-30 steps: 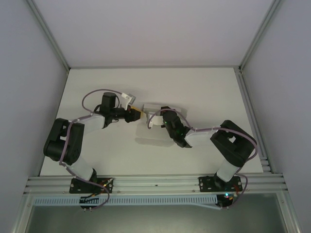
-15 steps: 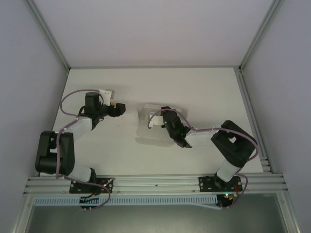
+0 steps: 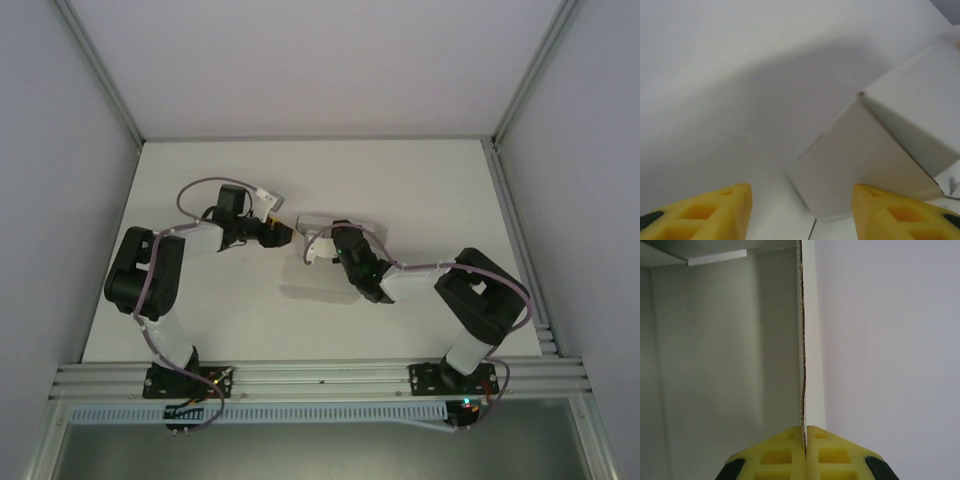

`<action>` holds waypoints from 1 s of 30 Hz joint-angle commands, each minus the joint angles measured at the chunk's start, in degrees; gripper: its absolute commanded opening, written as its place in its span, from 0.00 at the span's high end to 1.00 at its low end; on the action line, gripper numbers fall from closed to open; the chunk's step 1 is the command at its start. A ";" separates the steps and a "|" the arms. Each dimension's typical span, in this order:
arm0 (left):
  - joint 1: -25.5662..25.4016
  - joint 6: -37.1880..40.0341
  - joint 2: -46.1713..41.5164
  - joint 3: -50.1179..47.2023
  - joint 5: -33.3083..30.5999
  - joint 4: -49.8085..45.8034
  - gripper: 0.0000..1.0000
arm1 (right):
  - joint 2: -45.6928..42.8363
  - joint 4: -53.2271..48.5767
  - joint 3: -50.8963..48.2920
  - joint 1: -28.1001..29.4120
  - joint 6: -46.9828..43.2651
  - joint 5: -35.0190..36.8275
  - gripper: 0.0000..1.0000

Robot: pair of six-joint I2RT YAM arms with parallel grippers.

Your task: Assemble paper box

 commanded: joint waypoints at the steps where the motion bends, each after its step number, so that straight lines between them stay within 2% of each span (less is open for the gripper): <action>1: -1.25 2.32 -0.83 -0.65 4.10 0.53 0.46 | 0.48 -1.47 1.43 0.14 1.73 0.69 1.00; 6: -1.52 1.43 -1.56 -2.00 2.76 0.51 0.46 | 0.35 -1.57 1.48 0.06 2.51 0.79 1.00; 11: -1.52 1.78 -4.88 -4.61 -3.16 -3.16 0.46 | 0.03 -1.68 1.14 0.08 2.10 1.64 1.00; 14: -1.40 1.90 -7.89 -6.77 -6.90 -4.52 0.40 | -0.64 -1.99 0.85 0.06 2.13 1.33 1.00; 20: -1.26 2.51 -6.00 -3.43 -6.38 -5.95 0.37 | -1.27 -2.66 0.83 0.17 2.46 0.42 1.00; 26: -2.24 3.24 -0.24 1.57 4.71 -4.97 0.35 | -1.06 -3.08 1.08 0.25 3.22 0.25 1.00; 28: -3.07 3.28 0.22 1.82 4.20 -4.20 0.34 | -1.02 -2.76 1.01 0.42 3.22 0.48 1.00; 30: -3.47 1.93 0.79 2.00 1.03 -3.22 0.34 | -1.40 -2.47 0.95 0.60 3.39 0.43 1.00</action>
